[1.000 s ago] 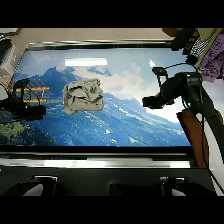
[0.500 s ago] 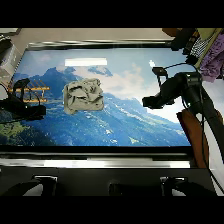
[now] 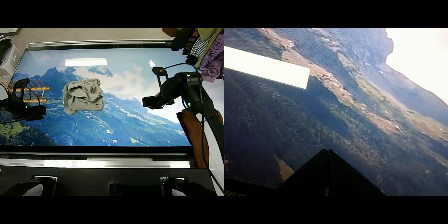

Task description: Fold the clothes and pants, and hang the long-sleeved shirts on hangers.

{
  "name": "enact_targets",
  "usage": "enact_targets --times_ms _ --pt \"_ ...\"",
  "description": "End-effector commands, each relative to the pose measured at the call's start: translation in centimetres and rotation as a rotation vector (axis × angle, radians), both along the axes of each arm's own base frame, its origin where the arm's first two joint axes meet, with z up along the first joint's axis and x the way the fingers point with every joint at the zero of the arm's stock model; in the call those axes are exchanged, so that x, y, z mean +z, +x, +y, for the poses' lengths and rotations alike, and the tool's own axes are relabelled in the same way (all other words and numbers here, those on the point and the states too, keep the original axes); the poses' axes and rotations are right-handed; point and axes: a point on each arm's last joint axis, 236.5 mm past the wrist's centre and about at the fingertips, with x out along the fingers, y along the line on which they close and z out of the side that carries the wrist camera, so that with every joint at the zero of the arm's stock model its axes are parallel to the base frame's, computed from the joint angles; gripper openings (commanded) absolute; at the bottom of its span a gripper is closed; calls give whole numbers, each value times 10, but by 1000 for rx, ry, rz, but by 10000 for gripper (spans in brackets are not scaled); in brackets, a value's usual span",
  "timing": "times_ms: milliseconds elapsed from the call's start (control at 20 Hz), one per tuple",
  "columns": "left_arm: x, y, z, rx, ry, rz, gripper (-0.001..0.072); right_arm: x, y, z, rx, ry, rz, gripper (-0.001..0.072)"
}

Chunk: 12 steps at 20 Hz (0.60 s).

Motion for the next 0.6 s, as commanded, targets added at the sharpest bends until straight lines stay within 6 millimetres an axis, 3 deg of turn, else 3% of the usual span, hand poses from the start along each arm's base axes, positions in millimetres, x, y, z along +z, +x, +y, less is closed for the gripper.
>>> enact_targets --times_ms 0,100,200,300,400,500,550 --pt "-1 11 0 4 1 -40 113 0 0 0 0 1 0 43" --pt "-3 28 -4 107 -32 -85 720 0 0 0 0 1 -1 43" --pt "4 64 -28 175 -154 -188 720 0 0 1 0 2 -1 43" --pt "7 107 -69 166 -272 -282 720 0 -1 3 -7 13 5 44" --pt "-13 142 -117 88 -289 -310 720 0 -3 5 -36 31 20 53" --pt "-47 168 -154 27 -252 -301 720 0 -3 5 -58 36 25 183" --pt "-66 180 -162 38 -219 -290 720 0 -3 5 -64 37 26 231"
